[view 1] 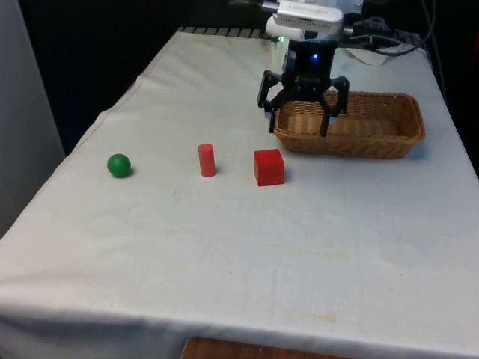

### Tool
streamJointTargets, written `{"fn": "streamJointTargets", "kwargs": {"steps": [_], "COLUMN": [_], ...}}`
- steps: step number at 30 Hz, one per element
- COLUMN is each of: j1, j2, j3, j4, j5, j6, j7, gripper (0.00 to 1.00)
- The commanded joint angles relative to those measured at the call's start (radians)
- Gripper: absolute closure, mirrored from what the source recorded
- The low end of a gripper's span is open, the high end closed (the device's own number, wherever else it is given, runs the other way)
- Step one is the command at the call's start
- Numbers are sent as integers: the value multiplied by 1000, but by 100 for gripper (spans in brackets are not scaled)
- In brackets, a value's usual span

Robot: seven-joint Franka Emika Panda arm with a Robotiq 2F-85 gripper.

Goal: Pick up the object to the left of the cylinder and place it into the basket.

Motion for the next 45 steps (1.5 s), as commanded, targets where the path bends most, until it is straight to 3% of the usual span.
{"fn": "streamJointTargets", "kwargs": {"steps": [1, 2, 3, 7, 10, 11, 12, 13, 19, 20, 21, 24, 29, 30, 31, 39, 40, 41, 45], "j1": [-17, -3, -20, -31, -47, -50, -36, -53, -66, -49, -70, -75, -79, -54, -79, -73, -63, -74, -73], "j2": [0, 5, 5, 26, 47, 52, 58, 58, 92, 94, 102, 117, 143, 149, 153, 182, 186, 185, 188], "j3": [14, -1, 13, 12, 14, 14, -3, 15, 19, -3, 23, 28, 32, 2, 31, 12, 0, 10, 6], "j4": [-7, 0, -7, -6, -6, -5, -1, -5, -3, 0, -3, 0, 9, 7, 13, 25, 25, 25, 26], "j5": [21, 6, 26, 44, 53, 57, 43, 61, 102, 83, 118, 142, 194, 173, 215, 260, 252, 259, 256], "j6": [19, 5, 23, 38, 55, 60, 46, 65, 95, 78, 104, 112, 118, 107, 118, 112, 107, 111, 110], "j7": [-29, -10, -39, -73, -101, -108, -92, -116, -162, -142, -174, -191, -230, -208, -246, -288, -277, -288, -285], "gripper": [0, 0, 0, 0, 0, 0, 0, 0, 0, 0, 0, 0, 0, 0, 0, 0, 0, 0, 0]}}
